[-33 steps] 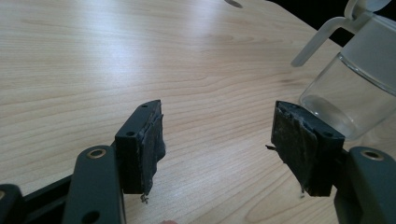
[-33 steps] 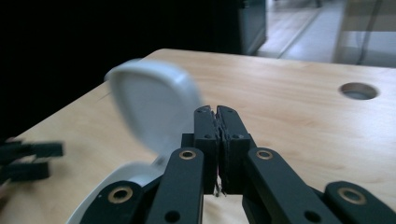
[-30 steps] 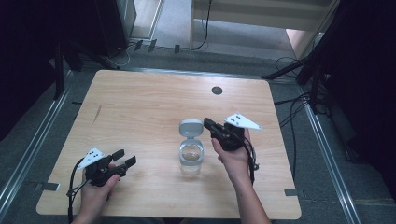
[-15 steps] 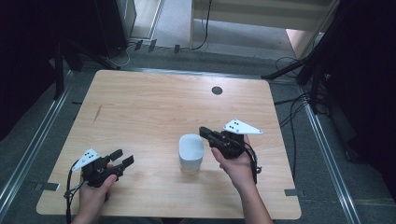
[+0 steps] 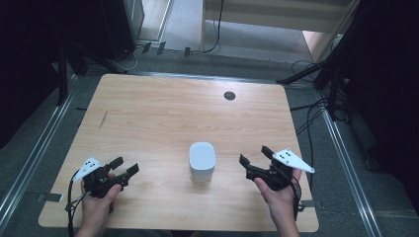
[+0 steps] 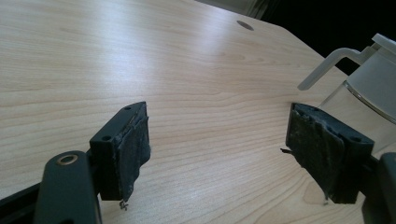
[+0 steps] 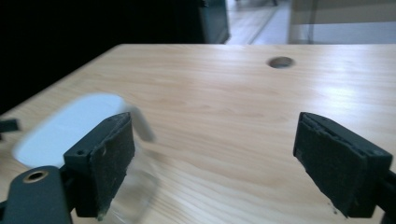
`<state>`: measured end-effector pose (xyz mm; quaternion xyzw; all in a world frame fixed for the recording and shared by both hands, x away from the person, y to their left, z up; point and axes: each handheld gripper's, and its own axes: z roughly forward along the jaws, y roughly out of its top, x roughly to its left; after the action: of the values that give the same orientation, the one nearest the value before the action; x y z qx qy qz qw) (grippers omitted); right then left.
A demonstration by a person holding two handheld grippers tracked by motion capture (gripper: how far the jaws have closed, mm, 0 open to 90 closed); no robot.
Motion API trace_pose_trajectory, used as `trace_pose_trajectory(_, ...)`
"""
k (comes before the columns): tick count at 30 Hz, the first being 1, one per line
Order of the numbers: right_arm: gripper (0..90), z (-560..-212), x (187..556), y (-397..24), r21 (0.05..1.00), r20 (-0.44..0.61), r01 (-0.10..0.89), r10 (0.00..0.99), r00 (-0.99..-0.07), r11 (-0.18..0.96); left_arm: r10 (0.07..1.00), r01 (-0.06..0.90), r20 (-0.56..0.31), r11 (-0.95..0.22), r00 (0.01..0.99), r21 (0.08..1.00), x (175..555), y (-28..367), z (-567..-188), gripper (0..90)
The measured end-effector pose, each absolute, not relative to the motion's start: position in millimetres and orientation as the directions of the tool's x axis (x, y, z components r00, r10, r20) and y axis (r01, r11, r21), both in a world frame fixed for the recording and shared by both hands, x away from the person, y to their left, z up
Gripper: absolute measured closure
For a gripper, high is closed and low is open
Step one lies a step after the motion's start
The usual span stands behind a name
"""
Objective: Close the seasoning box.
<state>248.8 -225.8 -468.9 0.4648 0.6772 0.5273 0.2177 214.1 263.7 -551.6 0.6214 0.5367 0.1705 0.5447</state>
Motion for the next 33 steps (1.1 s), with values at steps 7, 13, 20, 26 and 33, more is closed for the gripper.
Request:
trace_pose_trajectory(7,12.0,-488.6,232.2,-271.0,0.908,0.192,0.419,0.894,-0.406,-0.005,0.861,0.48,-0.357,0.156,0.362,0.863,213.6,262.3,-551.5,18.9)
trace_pose_trajectory(13,13.2,-508.1,219.3,-302.9,0.894,0.202,0.447,0.916,-0.346,-0.029,0.863,0.48,-0.354,0.154,0.36,0.864,213.6,261.0,-551.7,18.9)
trace_pose_trajectory(20,13.7,-523.2,211.4,-330.2,0.882,0.205,0.469,0.937,-0.284,-0.05,0.866,0.478,-0.343,0.143,0.363,0.866,213.6,260.0,-551.8,19.1)
trace_pose_trajectory(26,14.0,-536.6,209.2,-343.2,0.868,0.225,0.49,0.943,-0.246,-0.08,0.867,0.478,-0.338,0.137,0.365,0.868,213.5,259.6,-551.8,19.3)
trace_pose_trajectory(33,14.1,-544.4,205.6,-350.8,0.857,0.235,0.507,0.947,-0.219,-0.095,0.868,0.475,-0.336,0.138,0.364,0.869,213.4,259.1,-551.9,19.6)
